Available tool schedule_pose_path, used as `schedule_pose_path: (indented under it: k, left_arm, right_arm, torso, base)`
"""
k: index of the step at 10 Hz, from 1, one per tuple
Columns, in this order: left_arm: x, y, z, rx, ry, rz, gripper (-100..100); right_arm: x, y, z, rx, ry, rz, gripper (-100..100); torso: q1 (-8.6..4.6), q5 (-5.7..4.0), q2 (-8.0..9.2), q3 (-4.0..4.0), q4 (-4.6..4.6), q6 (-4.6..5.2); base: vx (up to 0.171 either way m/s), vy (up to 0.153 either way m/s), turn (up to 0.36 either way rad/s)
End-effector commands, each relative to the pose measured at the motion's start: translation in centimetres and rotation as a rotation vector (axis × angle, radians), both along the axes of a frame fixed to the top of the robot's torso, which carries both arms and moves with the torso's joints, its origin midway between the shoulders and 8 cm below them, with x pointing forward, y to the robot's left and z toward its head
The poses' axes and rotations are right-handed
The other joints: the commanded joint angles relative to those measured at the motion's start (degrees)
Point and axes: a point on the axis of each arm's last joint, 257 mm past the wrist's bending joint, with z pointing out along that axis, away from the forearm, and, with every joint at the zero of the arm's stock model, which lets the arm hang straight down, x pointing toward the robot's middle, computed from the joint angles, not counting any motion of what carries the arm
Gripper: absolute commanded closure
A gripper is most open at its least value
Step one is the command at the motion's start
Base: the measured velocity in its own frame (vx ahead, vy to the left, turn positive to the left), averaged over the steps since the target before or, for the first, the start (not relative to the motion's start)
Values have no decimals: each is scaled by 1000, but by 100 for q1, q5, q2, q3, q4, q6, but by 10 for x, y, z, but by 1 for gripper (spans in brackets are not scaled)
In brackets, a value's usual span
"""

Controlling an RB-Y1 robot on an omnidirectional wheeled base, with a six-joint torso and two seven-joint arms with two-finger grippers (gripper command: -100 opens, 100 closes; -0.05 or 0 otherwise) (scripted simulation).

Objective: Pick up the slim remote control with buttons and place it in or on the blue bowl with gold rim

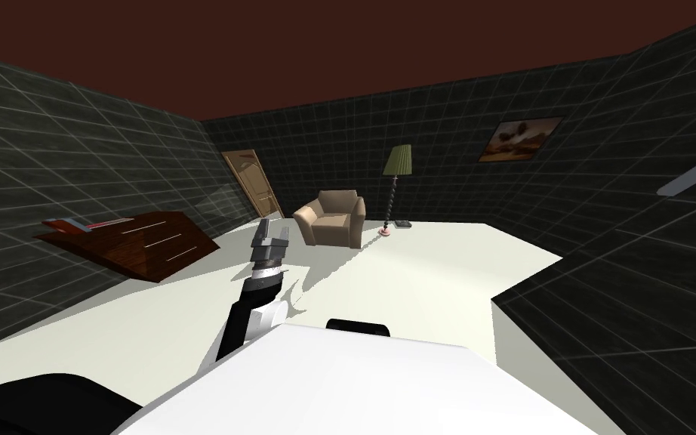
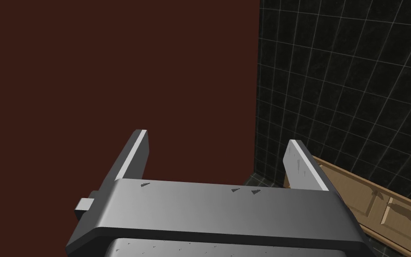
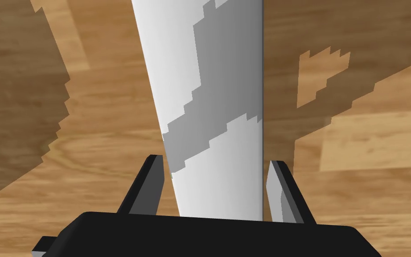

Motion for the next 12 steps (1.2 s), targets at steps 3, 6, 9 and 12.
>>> schedule_pose_path:
  k: [3,6,9,12]
  left_arm:
    - [0,0,0,0,0,0,0]
    - [0,0,0,0,0,0,0]
    - [0,0,0,0,0,0,0]
    - [0,0,0,0,0,0,0]
  right_arm:
    - [0,-12,16,-3,6,9,100]
    - [-25,-34,37,-36,58,16,100]
    - [-51,-55,63,-63,113,15,100]
    - [-77,-74,96,-77,175,9,100]
  torso:
    - [23,8,-9,-6,-4,5]
    - [9,6,-5,-3,-2,0]
    - [63,29,-6,-8,-11,16]
    - [59,32,-17,-15,-15,25]
  base:
    - [24,43,-47]
    - [10,34,-23]
    - [24,107,-108]
    - [37,67,-151]
